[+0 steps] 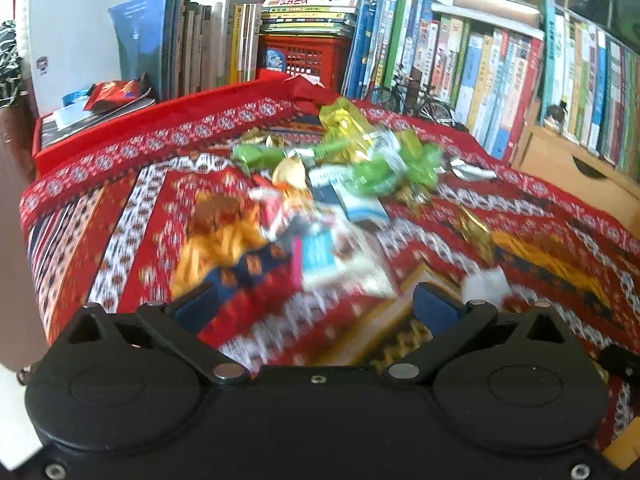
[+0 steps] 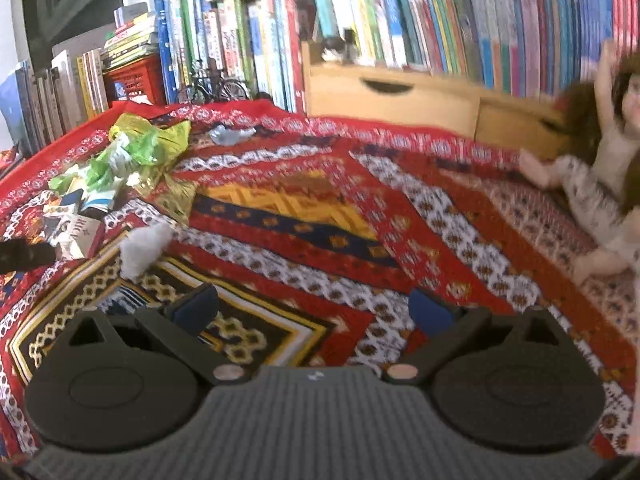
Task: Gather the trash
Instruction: 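Grasp the teal snack bag with the left gripper while the right gripper grasps the white tissue, then carry the teal bag and white tissue toward the blanket's edge with both grippers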
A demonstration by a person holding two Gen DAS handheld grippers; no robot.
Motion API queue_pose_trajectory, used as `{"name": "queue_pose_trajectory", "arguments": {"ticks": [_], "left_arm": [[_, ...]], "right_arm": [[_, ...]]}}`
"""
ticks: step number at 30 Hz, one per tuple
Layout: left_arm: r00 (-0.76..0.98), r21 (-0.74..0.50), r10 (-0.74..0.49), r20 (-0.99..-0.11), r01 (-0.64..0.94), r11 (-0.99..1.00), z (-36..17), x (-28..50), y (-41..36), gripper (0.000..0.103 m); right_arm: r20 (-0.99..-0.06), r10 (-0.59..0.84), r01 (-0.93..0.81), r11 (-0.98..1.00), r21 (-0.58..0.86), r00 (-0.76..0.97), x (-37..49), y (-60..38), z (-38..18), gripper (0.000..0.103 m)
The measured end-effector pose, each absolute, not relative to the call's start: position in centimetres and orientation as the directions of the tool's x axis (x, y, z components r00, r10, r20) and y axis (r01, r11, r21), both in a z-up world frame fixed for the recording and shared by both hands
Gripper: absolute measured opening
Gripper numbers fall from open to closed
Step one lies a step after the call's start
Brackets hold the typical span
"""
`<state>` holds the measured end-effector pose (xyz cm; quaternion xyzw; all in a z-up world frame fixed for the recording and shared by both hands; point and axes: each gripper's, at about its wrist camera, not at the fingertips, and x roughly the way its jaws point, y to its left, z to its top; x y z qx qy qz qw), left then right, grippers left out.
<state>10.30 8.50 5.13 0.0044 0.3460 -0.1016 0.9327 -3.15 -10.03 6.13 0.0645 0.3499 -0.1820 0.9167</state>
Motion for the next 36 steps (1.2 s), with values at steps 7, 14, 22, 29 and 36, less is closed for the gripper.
{"name": "queue_pose_trajectory", "arguments": {"ticks": [7, 14, 22, 29, 36], "left_arm": [[0.68, -0.078, -0.225, -0.698, 0.24, 0.968, 4.8, 15.5, 7.6, 0.1], [0.643, -0.012, -0.201, -0.739, 0.286, 0.958, 3.3, 16.9, 4.7, 0.089], [0.603, 0.005, -0.261, -0.754, 0.403, 0.915, 1.9, 17.4, 4.8, 0.061], [0.602, -0.045, -0.339, -0.723, 0.449, 0.892, 3.0, 17.2, 6.6, 0.052], [0.62, -0.037, -0.378, -0.688, 0.49, 0.871, 4.5, 16.6, 7.9, 0.052]], "right_arm": [[-0.651, -0.322, 0.27, 0.945, -0.183, 0.687, 0.0, -4.4, 7.0, 0.103], [-0.678, -0.3, 0.276, 0.95, -0.148, 0.671, 0.6, -1.8, 7.6, 0.103], [-0.681, -0.334, 0.361, 0.926, -0.108, 0.652, 2.3, -2.0, 7.2, 0.103], [-0.695, -0.305, 0.36, 0.93, -0.071, 0.651, 6.3, -1.2, 5.6, 0.084], [-0.716, -0.264, 0.306, 0.949, -0.073, 0.646, 9.4, 0.3, 3.6, 0.075]]}}
